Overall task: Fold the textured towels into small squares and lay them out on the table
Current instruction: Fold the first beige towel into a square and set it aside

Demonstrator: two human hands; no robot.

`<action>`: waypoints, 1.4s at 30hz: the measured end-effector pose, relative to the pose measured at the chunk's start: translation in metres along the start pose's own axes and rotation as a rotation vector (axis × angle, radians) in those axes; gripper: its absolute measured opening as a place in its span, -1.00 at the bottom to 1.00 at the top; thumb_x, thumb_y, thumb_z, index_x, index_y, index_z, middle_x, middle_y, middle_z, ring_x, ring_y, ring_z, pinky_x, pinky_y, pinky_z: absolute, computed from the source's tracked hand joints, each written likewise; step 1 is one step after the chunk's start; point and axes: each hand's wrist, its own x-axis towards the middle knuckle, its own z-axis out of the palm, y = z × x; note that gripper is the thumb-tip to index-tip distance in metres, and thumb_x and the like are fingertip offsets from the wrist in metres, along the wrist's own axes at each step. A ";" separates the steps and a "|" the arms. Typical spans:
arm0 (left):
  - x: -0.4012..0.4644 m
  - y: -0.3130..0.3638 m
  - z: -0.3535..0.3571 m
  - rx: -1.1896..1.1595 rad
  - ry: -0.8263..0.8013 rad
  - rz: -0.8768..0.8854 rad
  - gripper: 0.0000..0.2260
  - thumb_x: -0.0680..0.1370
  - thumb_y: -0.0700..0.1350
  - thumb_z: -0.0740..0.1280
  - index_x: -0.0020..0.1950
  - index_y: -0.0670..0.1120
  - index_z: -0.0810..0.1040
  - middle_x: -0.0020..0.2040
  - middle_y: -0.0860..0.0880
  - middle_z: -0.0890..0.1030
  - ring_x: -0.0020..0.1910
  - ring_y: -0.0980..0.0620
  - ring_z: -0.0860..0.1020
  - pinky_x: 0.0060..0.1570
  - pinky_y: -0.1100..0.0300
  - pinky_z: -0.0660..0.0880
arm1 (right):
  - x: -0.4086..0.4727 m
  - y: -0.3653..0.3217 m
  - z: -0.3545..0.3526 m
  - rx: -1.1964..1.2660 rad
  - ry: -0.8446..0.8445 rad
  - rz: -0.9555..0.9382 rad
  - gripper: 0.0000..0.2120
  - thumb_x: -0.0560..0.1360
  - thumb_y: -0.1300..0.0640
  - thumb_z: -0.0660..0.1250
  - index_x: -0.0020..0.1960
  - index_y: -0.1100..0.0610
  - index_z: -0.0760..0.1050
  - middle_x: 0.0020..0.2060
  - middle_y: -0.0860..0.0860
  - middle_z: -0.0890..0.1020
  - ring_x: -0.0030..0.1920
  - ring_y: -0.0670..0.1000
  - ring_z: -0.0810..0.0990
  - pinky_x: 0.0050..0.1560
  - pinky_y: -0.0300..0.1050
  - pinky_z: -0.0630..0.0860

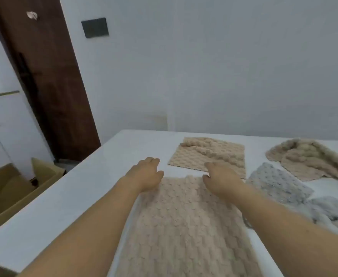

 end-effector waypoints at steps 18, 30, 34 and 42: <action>0.012 -0.020 0.075 -0.186 0.384 0.066 -0.97 0.54 -0.16 0.19 -0.04 -0.06 0.36 -0.15 0.09 0.40 -0.05 -0.01 0.33 -0.04 0.10 0.26 | 0.022 0.021 0.070 0.053 0.356 -0.032 -0.87 0.49 0.05 0.19 -0.06 0.09 0.31 -0.13 0.00 0.35 -0.08 0.07 0.31 -0.07 -0.07 0.17; 0.027 -0.008 -0.043 -0.105 0.497 0.060 -0.87 0.60 -0.13 0.16 0.04 -0.05 0.49 0.04 -0.06 0.54 0.06 -0.12 0.47 0.04 0.01 0.38 | 0.031 -0.002 -0.046 0.186 0.349 -0.090 -0.95 0.50 0.16 0.21 -0.11 0.08 0.34 -0.26 0.02 0.49 -0.21 0.12 0.47 -0.31 -0.06 0.33; 0.006 0.003 -0.114 -0.089 0.628 0.134 -0.82 0.61 -0.13 0.15 0.10 -0.06 0.52 0.03 -0.05 0.53 0.06 -0.12 0.45 0.06 0.01 0.40 | 0.017 -0.022 -0.125 0.269 0.481 -0.205 -0.88 0.54 0.19 0.21 0.06 0.07 0.41 -0.07 0.07 0.58 -0.05 0.14 0.51 -0.08 0.01 0.47; -0.083 -0.002 -0.105 0.008 0.602 0.199 -0.81 0.63 -0.08 0.16 0.07 -0.05 0.56 0.03 0.00 0.52 0.07 -0.06 0.44 0.14 -0.04 0.41 | -0.056 -0.018 -0.111 0.262 0.427 -0.227 -0.81 0.56 0.19 0.22 0.11 0.13 0.55 0.01 0.06 0.62 0.05 0.12 0.54 0.02 -0.06 0.45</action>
